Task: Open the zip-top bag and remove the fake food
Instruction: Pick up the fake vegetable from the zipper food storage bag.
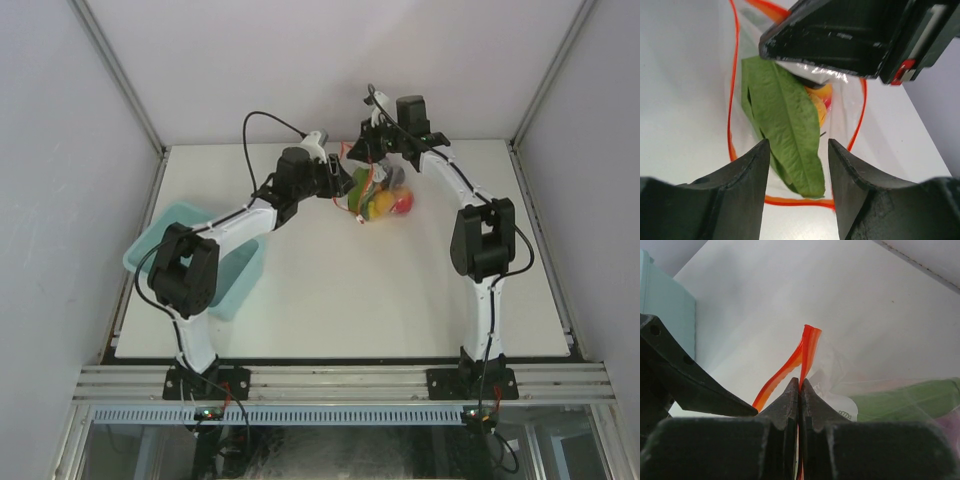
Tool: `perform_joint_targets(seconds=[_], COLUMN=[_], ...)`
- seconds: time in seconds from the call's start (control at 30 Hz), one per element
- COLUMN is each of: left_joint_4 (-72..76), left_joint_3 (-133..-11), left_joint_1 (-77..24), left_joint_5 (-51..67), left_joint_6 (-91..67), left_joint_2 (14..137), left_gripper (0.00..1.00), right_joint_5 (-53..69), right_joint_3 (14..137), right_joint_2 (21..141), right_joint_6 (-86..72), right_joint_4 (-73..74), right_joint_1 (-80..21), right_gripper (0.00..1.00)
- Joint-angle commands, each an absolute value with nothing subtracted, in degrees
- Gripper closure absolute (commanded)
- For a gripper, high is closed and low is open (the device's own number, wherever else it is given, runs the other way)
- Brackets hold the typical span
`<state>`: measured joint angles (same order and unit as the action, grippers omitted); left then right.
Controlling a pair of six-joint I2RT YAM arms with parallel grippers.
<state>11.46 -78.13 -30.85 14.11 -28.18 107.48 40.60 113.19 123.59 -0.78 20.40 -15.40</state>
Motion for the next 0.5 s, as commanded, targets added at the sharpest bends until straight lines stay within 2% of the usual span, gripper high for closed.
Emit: perform_joint_targets(seconds=[0.0,0.27,0.47], left_joint_4=[9.9,8.2,10.1], left_joint_3=[-83.1,-85.1,-85.6], left_joint_1=[-31.9,-32.9,-33.6], left_joint_5=[7.8,4.6,6.9], left_joint_6=[-30.8,-32.1,-32.7], left_joint_2=[107.9,110.9,113.0], left_gripper=[0.45,0.34,0.33], right_joint_5=[43.2,44.7,45.6], right_joint_3=[116.5,116.0,115.9], right_joint_2=[123.8,123.3,123.5], right_joint_6=[0.8,1.2,0.8], right_joint_4=[19.7,19.4,19.2], right_joint_1=[-15.6,-15.6,-15.6], right_gripper=[1.0,1.0,1.0])
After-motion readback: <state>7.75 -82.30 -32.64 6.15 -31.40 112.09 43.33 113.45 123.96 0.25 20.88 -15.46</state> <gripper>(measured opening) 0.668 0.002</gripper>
